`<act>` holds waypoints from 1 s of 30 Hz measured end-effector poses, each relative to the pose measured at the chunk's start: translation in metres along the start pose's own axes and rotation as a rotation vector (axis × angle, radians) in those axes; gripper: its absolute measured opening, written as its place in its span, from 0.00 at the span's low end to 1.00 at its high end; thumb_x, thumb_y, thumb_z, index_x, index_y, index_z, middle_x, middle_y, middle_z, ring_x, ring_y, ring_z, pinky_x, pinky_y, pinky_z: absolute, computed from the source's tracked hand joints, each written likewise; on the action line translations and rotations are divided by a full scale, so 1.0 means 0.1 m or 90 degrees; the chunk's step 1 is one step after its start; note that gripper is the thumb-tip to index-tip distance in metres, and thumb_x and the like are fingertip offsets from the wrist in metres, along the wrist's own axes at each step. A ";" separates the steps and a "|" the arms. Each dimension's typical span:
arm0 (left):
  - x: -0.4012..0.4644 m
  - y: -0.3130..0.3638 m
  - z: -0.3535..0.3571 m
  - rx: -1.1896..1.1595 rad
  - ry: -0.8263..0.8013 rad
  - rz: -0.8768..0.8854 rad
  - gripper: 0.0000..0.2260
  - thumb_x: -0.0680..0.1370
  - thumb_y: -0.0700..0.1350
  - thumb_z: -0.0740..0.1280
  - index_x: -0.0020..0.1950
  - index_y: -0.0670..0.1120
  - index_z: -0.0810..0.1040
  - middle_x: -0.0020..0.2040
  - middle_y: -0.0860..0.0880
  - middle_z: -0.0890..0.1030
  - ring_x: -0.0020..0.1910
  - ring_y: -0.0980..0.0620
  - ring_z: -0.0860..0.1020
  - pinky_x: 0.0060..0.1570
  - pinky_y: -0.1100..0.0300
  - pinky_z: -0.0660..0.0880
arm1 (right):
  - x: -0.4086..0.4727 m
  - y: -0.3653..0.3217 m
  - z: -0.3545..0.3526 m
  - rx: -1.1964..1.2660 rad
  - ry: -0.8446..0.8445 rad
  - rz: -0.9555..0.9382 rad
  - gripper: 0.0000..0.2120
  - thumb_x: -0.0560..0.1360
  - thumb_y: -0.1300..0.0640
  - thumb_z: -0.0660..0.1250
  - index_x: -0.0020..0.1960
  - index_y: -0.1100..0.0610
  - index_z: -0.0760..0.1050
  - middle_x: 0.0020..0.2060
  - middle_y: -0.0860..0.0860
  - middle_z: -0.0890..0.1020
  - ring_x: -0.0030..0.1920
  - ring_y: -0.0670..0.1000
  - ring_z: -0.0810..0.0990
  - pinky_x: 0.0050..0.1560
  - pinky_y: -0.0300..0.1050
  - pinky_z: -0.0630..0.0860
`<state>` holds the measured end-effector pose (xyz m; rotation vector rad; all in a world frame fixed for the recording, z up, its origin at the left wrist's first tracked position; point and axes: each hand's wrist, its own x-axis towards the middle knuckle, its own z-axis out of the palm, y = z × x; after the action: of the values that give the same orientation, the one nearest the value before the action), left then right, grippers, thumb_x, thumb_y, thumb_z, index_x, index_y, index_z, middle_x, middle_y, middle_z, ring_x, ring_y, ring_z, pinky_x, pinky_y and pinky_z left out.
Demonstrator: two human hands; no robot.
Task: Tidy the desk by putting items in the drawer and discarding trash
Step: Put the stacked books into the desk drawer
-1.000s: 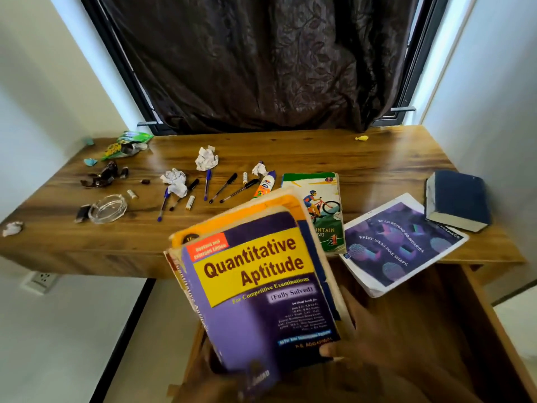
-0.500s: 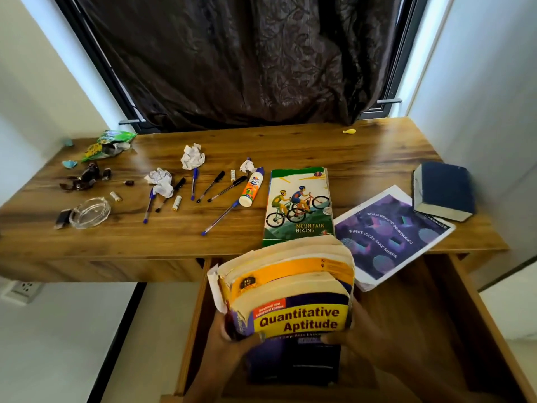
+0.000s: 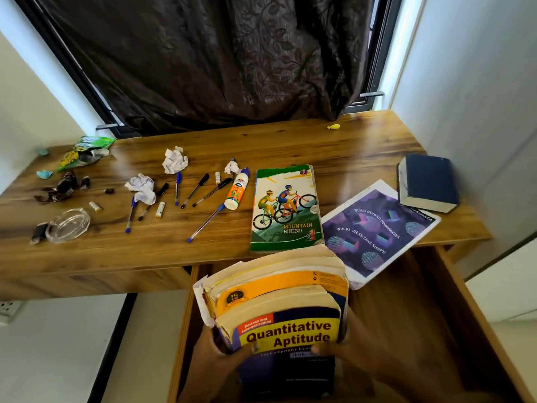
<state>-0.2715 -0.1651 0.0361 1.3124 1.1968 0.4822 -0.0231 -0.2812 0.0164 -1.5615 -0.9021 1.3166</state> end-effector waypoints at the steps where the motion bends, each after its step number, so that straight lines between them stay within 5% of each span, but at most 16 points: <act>1: 0.00 0.00 0.00 0.004 0.001 -0.005 0.50 0.38 0.67 0.78 0.56 0.50 0.71 0.50 0.49 0.82 0.49 0.53 0.81 0.38 0.67 0.79 | 0.00 0.01 0.00 -0.003 -0.002 -0.002 0.37 0.63 0.63 0.78 0.65 0.53 0.64 0.56 0.53 0.81 0.57 0.50 0.80 0.54 0.50 0.79; 7: 0.03 0.03 0.02 -0.029 -0.017 -0.036 0.50 0.37 0.65 0.79 0.56 0.49 0.71 0.50 0.49 0.82 0.50 0.51 0.80 0.39 0.61 0.80 | 0.03 -0.06 -0.02 -0.015 -0.031 0.000 0.35 0.64 0.62 0.78 0.65 0.54 0.64 0.56 0.52 0.81 0.58 0.49 0.80 0.56 0.49 0.78; 10: 0.04 0.08 0.06 -0.082 -0.001 -0.041 0.41 0.52 0.53 0.82 0.61 0.45 0.71 0.49 0.49 0.80 0.48 0.50 0.79 0.39 0.59 0.78 | 0.05 -0.11 -0.04 -0.012 -0.049 0.014 0.34 0.64 0.61 0.78 0.65 0.54 0.66 0.56 0.51 0.81 0.58 0.48 0.80 0.57 0.48 0.78; 14: 0.03 0.06 0.09 -0.087 0.033 -0.038 0.48 0.35 0.67 0.77 0.52 0.53 0.71 0.49 0.49 0.80 0.48 0.50 0.79 0.37 0.60 0.80 | 0.07 -0.15 -0.05 -0.030 -0.072 0.023 0.29 0.65 0.60 0.77 0.63 0.52 0.70 0.56 0.50 0.82 0.58 0.47 0.79 0.58 0.48 0.77; 17: 0.04 0.02 0.08 -0.102 0.050 -0.045 0.52 0.36 0.65 0.78 0.57 0.50 0.71 0.51 0.47 0.80 0.50 0.45 0.79 0.49 0.47 0.77 | 0.08 -0.16 -0.03 -0.048 -0.088 0.042 0.26 0.66 0.59 0.77 0.61 0.52 0.73 0.55 0.49 0.82 0.57 0.46 0.80 0.58 0.49 0.77; 21: 0.08 -0.03 0.09 -0.119 0.060 -0.078 0.49 0.34 0.68 0.77 0.52 0.53 0.72 0.49 0.47 0.81 0.47 0.46 0.81 0.44 0.49 0.80 | 0.09 -0.12 0.00 -0.049 -0.087 0.077 0.21 0.66 0.57 0.76 0.57 0.53 0.76 0.53 0.49 0.83 0.55 0.47 0.81 0.58 0.51 0.77; 25: 0.16 -0.08 0.13 -0.116 0.068 -0.106 0.44 0.49 0.65 0.78 0.60 0.49 0.72 0.51 0.44 0.82 0.47 0.43 0.83 0.52 0.41 0.78 | 0.10 -0.04 0.04 -0.029 -0.093 0.119 0.18 0.68 0.56 0.75 0.56 0.56 0.77 0.52 0.51 0.84 0.53 0.48 0.82 0.59 0.50 0.77; 30: 0.28 -0.28 0.20 -0.114 0.072 -0.140 0.21 0.71 0.50 0.68 0.62 0.45 0.72 0.51 0.40 0.82 0.47 0.40 0.82 0.50 0.42 0.78 | 0.10 0.16 0.12 -0.013 -0.080 0.160 0.19 0.69 0.51 0.74 0.57 0.54 0.76 0.52 0.50 0.84 0.53 0.47 0.82 0.58 0.49 0.77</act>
<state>-0.2528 -0.1585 -0.0037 0.9989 1.3428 0.4959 -0.0336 -0.2755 -0.0028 -1.6641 -0.8160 1.6014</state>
